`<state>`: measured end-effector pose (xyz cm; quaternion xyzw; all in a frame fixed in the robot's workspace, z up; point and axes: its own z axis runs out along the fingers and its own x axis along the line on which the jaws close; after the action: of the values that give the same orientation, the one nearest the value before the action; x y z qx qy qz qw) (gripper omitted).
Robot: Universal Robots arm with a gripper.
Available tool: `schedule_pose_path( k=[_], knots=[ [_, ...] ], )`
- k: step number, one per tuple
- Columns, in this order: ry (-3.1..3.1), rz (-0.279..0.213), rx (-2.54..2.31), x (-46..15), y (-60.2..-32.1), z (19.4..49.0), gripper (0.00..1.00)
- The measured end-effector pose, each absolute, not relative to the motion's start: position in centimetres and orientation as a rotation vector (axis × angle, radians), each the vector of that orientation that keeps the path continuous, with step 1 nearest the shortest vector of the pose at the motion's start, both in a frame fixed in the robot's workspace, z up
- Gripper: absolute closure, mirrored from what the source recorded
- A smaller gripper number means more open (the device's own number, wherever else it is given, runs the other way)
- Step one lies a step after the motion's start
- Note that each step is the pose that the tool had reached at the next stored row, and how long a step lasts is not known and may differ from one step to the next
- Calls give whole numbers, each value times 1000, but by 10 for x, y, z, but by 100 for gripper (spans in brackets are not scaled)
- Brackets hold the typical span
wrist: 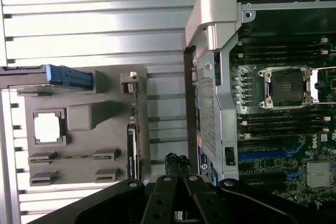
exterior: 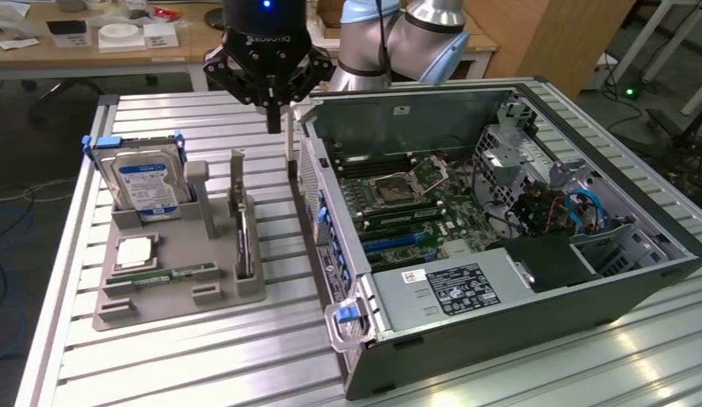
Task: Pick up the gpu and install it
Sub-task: 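Reach for the gpu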
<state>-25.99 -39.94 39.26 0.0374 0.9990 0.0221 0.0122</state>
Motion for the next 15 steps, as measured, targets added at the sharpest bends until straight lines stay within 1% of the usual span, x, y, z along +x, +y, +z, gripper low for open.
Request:
schedule_pose_path(
  k=[15],
  knots=[
    [3114, 69, 117, -279, -399, 393, 89]
  ],
)
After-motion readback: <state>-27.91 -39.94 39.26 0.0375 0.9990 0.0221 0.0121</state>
